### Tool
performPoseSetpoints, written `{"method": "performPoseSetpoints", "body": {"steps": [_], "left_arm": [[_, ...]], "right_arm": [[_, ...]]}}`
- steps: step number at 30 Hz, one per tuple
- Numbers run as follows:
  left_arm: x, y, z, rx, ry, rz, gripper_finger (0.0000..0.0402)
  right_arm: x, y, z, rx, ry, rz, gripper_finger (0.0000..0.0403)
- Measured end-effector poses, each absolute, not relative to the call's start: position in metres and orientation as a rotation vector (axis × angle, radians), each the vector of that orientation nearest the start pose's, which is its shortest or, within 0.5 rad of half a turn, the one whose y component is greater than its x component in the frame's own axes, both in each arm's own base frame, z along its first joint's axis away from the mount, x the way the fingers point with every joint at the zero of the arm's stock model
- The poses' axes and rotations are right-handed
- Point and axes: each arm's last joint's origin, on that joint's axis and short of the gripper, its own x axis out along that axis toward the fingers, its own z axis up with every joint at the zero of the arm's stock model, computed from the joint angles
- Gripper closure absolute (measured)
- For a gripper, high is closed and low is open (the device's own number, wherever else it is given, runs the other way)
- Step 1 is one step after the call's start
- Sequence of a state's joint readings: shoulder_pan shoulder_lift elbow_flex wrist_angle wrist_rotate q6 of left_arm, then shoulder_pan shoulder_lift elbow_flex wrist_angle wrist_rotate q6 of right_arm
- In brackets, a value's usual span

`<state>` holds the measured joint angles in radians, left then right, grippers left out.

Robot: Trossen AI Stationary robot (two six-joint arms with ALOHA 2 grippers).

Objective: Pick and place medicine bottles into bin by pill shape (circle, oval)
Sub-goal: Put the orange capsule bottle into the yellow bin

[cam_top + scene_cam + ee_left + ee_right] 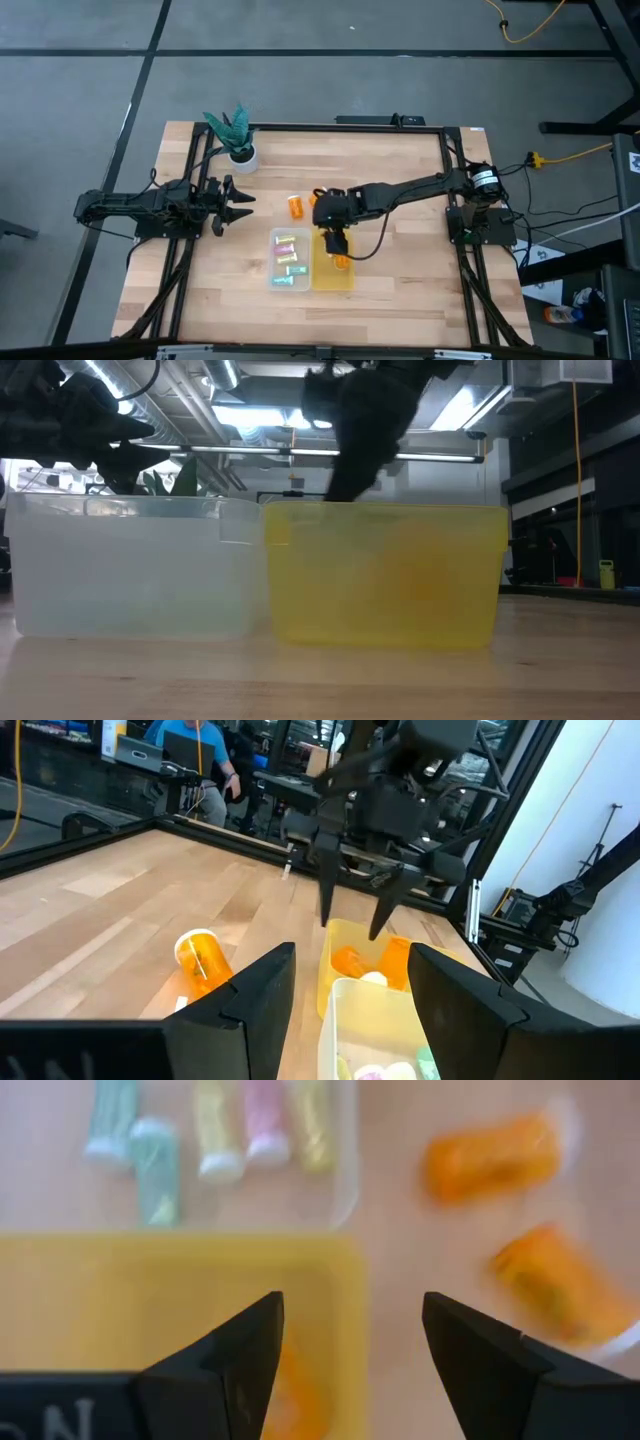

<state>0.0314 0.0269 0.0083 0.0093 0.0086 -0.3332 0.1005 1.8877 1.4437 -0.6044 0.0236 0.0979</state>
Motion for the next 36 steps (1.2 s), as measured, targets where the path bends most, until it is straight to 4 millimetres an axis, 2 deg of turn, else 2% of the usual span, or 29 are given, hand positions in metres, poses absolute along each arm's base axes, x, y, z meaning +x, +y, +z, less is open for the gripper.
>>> {"method": "performPoseSetpoints", "body": {"steps": [6, 20, 27, 31, 36], "left_arm": [[0.099, 0.003, 0.165, -0.333, 0.006, 0.024, 0.0211], [0.099, 0.003, 0.165, -0.333, 0.005, 0.024, 0.0211], [0.099, 0.003, 0.165, -0.333, 0.006, 0.024, 0.0211], [0.099, 0.003, 0.165, -0.332, 0.006, 0.024, 0.0211], [0.099, 0.003, 0.165, -0.331, 0.006, 0.024, 0.0211]], "right_arm": [[0.408, 0.029, 0.228, -0.115, 0.894, -0.032, 0.0161], [0.410, -0.042, 0.229, 0.027, 0.860, 0.001, 0.0161], [0.414, -0.067, 0.205, 0.027, 0.902, 0.069, 0.0161], [0.417, -0.072, 0.193, -0.055, 0.929, 0.097, 0.0161], [0.415, -0.071, 0.191, -0.126, 0.947, 0.139, 0.0161]]}}
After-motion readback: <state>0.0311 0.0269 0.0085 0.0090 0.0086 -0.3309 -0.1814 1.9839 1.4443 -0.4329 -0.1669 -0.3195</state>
